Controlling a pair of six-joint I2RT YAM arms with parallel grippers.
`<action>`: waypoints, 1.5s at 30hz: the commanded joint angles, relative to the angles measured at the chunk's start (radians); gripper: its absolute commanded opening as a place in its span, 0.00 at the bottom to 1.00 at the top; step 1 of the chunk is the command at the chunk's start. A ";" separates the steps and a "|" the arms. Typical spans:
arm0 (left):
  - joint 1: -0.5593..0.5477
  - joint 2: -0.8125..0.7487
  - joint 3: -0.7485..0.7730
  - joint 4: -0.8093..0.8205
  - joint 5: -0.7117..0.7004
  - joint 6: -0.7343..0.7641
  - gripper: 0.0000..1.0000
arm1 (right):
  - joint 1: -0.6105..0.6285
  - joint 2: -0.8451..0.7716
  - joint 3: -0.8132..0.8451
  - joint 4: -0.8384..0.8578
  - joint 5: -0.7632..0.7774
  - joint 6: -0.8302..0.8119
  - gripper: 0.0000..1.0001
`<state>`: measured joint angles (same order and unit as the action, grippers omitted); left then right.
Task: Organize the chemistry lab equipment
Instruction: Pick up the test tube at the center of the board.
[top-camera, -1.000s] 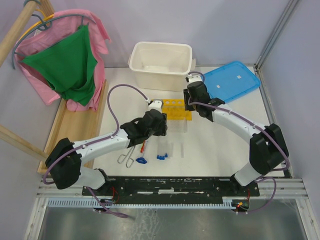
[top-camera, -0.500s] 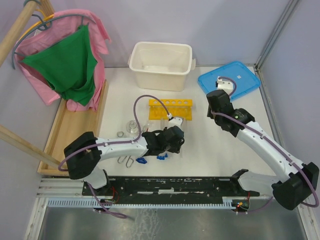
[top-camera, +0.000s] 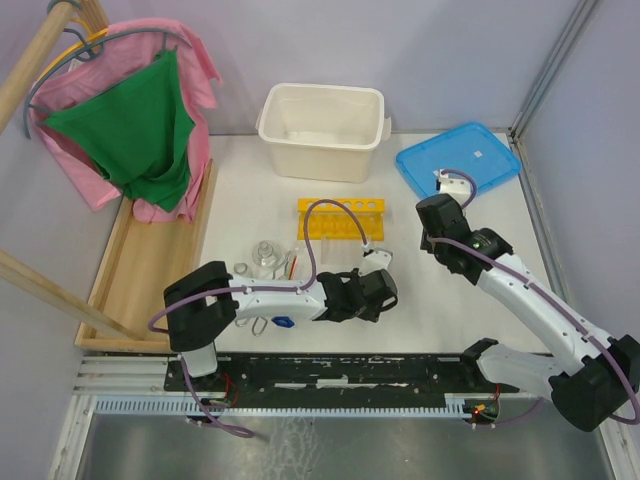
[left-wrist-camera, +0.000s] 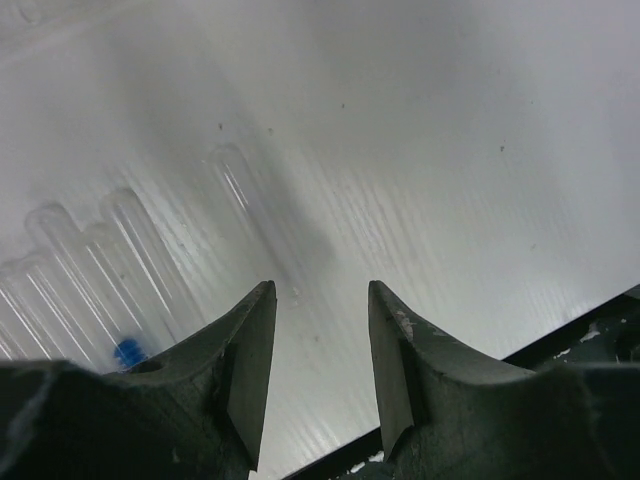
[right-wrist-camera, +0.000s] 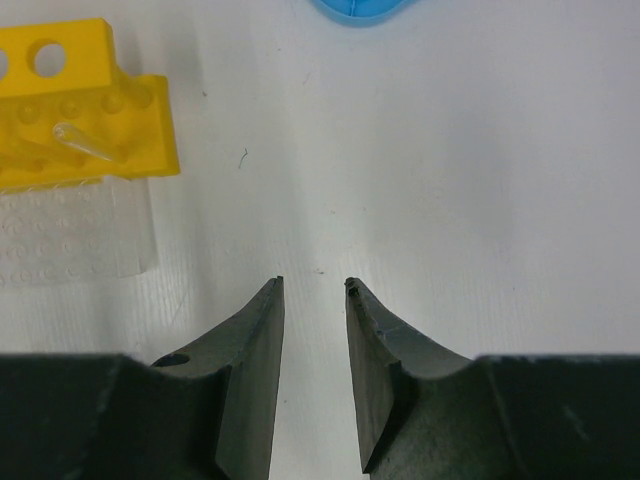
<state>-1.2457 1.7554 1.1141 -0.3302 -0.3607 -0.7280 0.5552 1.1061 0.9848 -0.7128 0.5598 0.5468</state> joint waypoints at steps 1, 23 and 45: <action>-0.017 0.025 0.048 -0.041 -0.035 -0.071 0.49 | -0.002 -0.031 -0.008 0.016 0.015 0.009 0.39; -0.017 0.098 0.056 -0.058 -0.093 -0.108 0.48 | -0.003 -0.022 -0.040 0.057 -0.020 -0.023 0.39; -0.047 -0.141 -0.057 -0.027 -0.207 0.019 0.03 | -0.004 0.000 0.050 0.061 -0.419 -0.064 0.39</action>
<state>-1.2697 1.7870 1.0828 -0.3809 -0.4561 -0.7799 0.5533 1.1213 0.9573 -0.6830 0.3305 0.5068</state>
